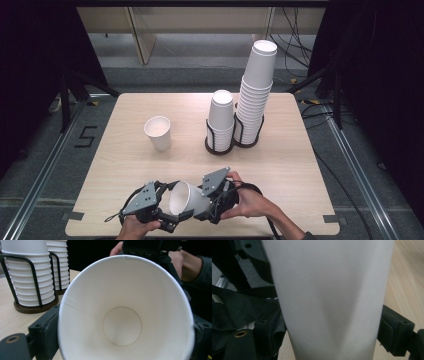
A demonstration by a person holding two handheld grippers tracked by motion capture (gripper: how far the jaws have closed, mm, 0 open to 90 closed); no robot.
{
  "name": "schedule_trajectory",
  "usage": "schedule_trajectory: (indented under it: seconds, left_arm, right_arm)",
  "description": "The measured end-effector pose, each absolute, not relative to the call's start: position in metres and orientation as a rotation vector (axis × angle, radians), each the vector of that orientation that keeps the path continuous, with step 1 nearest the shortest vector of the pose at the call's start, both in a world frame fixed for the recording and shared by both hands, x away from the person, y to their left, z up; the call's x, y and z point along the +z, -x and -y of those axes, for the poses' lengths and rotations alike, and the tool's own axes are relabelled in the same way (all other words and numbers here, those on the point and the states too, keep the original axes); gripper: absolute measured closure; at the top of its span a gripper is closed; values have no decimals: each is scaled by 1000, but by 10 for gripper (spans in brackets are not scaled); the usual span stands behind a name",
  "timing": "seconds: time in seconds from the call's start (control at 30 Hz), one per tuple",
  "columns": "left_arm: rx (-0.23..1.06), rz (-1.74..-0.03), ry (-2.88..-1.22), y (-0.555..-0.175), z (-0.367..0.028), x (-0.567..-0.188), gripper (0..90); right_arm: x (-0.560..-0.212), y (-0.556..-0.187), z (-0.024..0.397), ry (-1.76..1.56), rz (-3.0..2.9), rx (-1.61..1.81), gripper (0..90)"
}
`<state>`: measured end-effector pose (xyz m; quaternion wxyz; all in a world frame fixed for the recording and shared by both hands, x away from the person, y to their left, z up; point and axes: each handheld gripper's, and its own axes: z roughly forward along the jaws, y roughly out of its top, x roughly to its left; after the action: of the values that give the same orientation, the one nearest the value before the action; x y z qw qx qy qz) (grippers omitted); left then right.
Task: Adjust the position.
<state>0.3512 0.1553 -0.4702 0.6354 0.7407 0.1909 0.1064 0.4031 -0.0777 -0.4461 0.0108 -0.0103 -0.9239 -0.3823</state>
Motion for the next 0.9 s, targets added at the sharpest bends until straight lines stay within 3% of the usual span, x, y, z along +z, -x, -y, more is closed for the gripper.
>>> schedule_trajectory:
  seconds: [0.33,0.5,0.9]
  left_arm:
    - [267,-461,-1687,-352,-154,-468,76]
    - [238,-477,-1609,-353,-152,-469,33]
    - [248,-537,-1568,-355,-164,-466,38]
  right_arm:
    - [-447,-401,78,68,2939,-1142,217]
    - [-455,-403,77,84,2826,-1249,223]
    - [-453,-411,88,137,2765,-1352,225]
